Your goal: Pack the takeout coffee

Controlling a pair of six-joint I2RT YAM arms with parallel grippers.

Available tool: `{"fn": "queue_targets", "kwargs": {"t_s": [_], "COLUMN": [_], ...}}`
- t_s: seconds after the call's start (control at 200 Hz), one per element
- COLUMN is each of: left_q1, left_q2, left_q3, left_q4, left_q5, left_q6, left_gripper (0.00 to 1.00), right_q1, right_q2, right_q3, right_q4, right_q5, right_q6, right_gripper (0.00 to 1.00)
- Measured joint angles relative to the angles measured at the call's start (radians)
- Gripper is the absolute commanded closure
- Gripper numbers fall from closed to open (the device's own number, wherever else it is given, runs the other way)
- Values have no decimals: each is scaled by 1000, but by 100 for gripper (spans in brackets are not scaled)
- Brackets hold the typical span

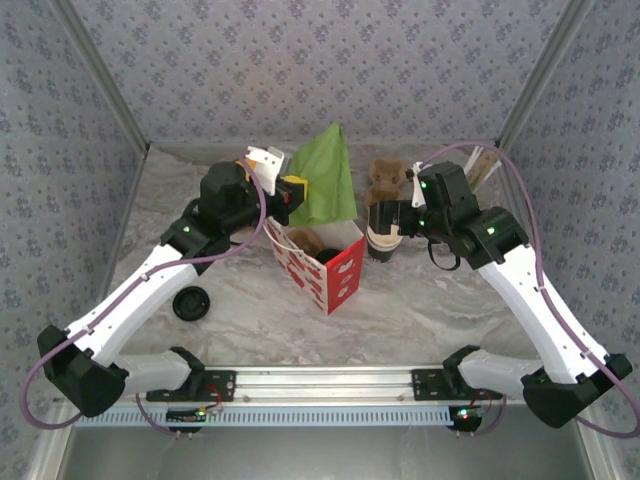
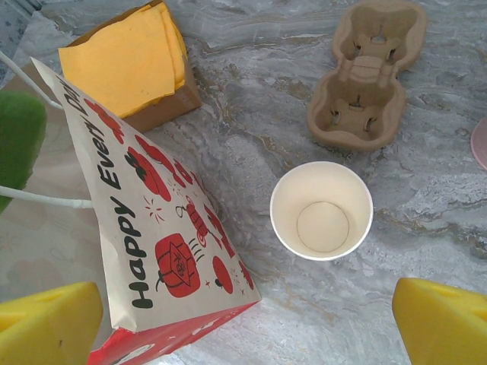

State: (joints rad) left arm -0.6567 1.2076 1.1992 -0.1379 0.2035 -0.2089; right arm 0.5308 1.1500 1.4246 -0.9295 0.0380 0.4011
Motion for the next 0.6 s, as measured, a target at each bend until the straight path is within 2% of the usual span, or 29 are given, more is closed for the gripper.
{"fn": "queue_targets", "kwargs": {"t_s": [0.5, 0.56, 0.6], "left_q1": [0, 0, 0], "left_q2": [-26, -39, -45], "left_q3": [-95, -104, -105], "left_q4": [-45, -61, -70], "left_q5": [55, 55, 55], "left_q6": [18, 23, 27], "left_gripper": [100, 70, 67], "right_q1": [0, 0, 0], "right_q2": [0, 0, 0], "right_q3": [-7, -8, -8], "right_q4": [-7, -6, -7], "right_q5": [0, 0, 0], "right_q6": [3, 3, 3], "right_gripper": [0, 0, 0]}}
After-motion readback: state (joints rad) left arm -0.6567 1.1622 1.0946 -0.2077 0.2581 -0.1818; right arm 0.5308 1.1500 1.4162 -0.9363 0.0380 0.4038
